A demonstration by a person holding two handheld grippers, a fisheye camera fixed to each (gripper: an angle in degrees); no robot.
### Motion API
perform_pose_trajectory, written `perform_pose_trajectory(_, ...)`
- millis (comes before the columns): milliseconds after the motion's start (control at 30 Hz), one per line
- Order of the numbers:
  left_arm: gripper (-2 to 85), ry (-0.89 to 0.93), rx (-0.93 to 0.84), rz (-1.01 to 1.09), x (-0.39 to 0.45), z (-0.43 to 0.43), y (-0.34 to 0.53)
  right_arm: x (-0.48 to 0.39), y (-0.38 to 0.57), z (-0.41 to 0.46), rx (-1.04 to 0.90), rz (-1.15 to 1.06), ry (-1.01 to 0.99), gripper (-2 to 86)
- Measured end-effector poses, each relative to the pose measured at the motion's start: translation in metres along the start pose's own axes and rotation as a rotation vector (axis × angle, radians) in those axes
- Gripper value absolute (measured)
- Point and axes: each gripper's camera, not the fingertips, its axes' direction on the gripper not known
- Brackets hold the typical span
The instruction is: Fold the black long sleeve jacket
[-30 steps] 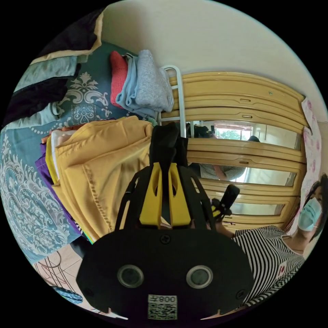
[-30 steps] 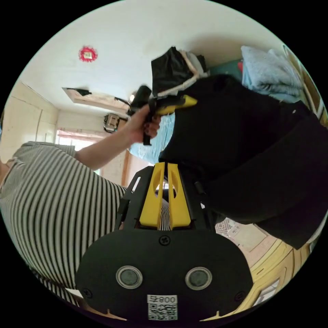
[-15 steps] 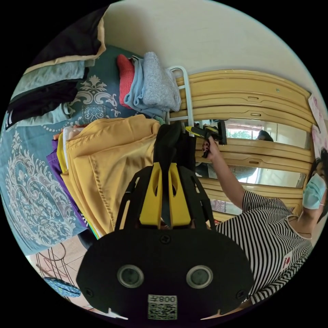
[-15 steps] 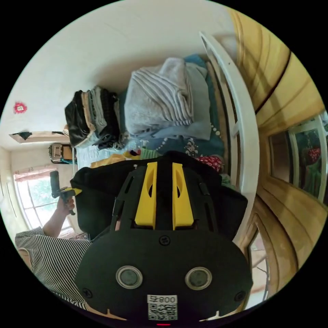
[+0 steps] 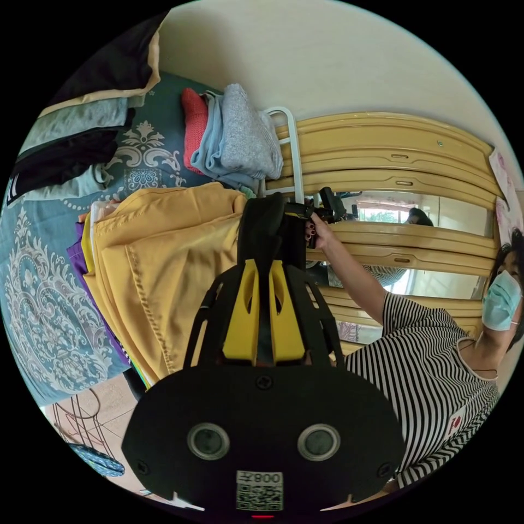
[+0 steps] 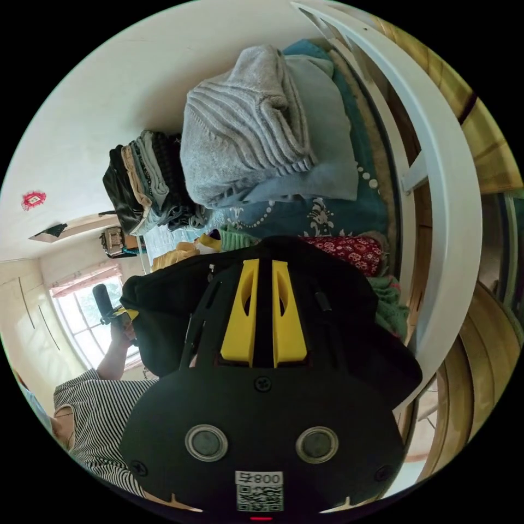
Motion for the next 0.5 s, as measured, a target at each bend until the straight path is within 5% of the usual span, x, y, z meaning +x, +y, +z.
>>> perform_pose_trajectory(500, 3.1, 0.214, -0.009, 0.108, -0.038, -0.121, 0.177, -0.072, 0.153, -0.027, 0.339, -0.121, -0.272, 0.1)
